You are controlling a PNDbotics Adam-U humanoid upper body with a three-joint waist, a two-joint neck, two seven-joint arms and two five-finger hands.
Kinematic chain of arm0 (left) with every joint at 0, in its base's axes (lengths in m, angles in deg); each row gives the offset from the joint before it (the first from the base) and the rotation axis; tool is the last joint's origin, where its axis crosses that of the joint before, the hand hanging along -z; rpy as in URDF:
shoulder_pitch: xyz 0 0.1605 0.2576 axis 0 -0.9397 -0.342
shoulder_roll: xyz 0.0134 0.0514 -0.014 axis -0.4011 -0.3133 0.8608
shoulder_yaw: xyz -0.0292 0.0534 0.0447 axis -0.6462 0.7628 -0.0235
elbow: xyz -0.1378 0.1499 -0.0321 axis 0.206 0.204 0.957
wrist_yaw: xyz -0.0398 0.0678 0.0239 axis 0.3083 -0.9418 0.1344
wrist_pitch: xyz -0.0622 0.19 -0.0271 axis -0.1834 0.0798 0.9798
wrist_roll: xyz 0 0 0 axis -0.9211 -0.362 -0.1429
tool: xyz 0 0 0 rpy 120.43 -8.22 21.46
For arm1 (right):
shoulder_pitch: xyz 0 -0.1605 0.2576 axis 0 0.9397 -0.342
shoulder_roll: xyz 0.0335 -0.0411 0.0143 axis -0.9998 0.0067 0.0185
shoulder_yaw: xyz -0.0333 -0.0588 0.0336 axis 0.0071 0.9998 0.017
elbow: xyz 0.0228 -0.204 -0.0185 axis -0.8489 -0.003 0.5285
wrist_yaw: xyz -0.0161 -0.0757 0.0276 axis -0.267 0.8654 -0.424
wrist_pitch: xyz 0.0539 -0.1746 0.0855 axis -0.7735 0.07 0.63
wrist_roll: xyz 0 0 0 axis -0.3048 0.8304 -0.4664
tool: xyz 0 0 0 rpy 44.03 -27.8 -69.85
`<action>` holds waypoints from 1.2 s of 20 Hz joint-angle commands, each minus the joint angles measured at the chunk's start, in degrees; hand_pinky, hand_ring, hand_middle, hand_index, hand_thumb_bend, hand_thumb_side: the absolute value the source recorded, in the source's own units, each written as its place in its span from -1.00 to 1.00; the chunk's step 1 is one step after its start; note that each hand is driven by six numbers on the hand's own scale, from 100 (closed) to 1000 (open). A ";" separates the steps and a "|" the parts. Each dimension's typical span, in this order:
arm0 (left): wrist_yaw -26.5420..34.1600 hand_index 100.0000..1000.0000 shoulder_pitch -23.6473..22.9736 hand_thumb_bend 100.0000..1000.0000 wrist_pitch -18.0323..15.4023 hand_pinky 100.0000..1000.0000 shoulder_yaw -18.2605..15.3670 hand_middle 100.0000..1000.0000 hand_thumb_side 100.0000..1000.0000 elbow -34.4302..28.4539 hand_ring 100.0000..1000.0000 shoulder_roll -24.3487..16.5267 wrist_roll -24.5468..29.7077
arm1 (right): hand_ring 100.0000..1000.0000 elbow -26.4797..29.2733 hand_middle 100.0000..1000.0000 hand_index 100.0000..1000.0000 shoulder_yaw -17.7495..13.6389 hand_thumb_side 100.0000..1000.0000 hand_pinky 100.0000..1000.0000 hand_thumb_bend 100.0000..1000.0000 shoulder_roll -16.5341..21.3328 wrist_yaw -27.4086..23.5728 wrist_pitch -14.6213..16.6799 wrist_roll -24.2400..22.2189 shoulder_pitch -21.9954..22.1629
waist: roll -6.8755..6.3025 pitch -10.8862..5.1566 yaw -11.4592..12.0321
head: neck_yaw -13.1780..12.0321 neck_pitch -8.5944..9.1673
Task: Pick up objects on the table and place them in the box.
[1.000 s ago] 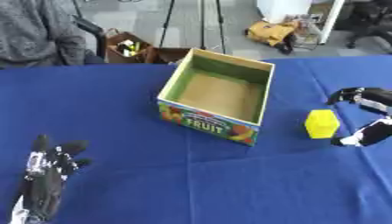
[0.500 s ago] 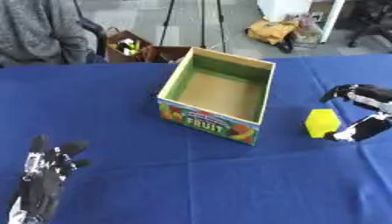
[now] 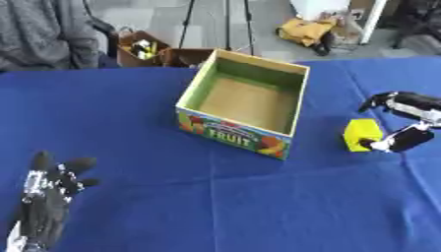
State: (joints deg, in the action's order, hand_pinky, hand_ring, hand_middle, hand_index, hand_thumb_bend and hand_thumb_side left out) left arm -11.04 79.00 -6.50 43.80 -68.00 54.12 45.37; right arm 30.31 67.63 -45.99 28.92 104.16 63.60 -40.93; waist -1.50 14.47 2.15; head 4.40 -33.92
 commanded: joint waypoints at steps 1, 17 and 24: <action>-0.11 0.26 0.83 -0.15 -0.09 0.39 0.21 0.36 1.00 -0.59 0.69 -0.40 0.38 | 0.69 -0.03 0.56 0.64 -0.61 -0.54 0.55 -0.49 1.15 0.58 0.25 -0.44 -0.81 | 0.04 -0.85 -0.07 | 0.16 -0.31; -0.10 0.26 0.86 -0.15 -0.10 0.39 0.04 0.36 1.00 -0.52 0.69 -0.15 0.45 | 0.38 0.27 -0.29 -0.09 -0.46 -0.72 0.30 -0.93 0.38 0.90 0.33 2.14 -0.47 | -0.03 -1.00 -0.27 | -0.01 -0.44; -0.12 0.26 0.65 -0.15 -0.08 0.39 -0.08 0.36 1.00 -0.38 0.69 -0.16 0.36 | 0.20 3.03 -0.67 -0.46 -0.59 -0.64 0.20 -1.00 0.89 -2.31 -0.35 8.23 -0.68 | 0.19 -1.29 -0.72 | -0.15 -0.63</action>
State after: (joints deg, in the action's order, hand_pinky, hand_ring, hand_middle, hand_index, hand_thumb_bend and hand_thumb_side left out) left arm -11.04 79.21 -6.47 43.81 -67.77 54.59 45.74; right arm 31.67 67.65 -46.95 27.60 103.93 70.76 -40.54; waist -1.55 14.32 1.44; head 4.35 -34.22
